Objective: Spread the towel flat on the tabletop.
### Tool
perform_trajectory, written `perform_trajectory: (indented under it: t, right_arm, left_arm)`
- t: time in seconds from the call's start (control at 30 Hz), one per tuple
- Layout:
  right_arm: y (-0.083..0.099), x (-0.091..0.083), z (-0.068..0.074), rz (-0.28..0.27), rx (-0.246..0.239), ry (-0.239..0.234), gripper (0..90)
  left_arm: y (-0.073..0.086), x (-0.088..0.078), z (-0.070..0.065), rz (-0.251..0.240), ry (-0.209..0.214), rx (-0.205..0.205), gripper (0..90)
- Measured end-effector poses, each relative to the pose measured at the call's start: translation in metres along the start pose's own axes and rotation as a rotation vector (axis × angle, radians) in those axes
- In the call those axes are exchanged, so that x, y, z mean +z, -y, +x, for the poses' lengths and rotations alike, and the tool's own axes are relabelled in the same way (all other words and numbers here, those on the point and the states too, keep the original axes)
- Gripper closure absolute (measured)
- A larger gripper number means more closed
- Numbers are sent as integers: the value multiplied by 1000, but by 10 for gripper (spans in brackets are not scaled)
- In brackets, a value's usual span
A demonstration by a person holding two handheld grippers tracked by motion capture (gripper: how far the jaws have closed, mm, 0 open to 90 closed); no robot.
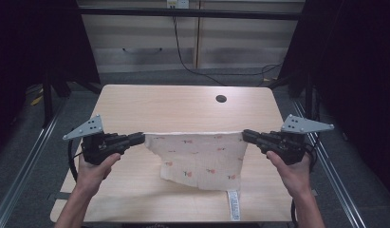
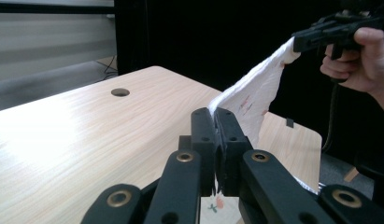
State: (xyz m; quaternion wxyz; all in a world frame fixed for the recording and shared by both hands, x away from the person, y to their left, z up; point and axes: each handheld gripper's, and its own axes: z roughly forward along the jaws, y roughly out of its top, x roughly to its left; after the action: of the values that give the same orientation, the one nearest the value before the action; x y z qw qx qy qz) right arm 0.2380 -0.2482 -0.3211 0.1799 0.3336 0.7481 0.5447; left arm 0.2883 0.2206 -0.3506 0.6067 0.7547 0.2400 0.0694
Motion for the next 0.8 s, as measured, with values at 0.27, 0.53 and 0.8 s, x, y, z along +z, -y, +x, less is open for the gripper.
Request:
perform_trajectory:
  t: [0.27,0.53,0.8]
  right_arm:
    - [-3,-8,10,-11,-19,-15,864]
    - [-10,-16,21,-37,-36,-8,864]
    - [8,9,0,27,17,0,864]
  left_arm:
    - [-10,-15,-19,0,-12,22,879]
    - [-23,-31,-41,-11,10,35,879]
    - [-2,3,5,62,-34,-62,879]
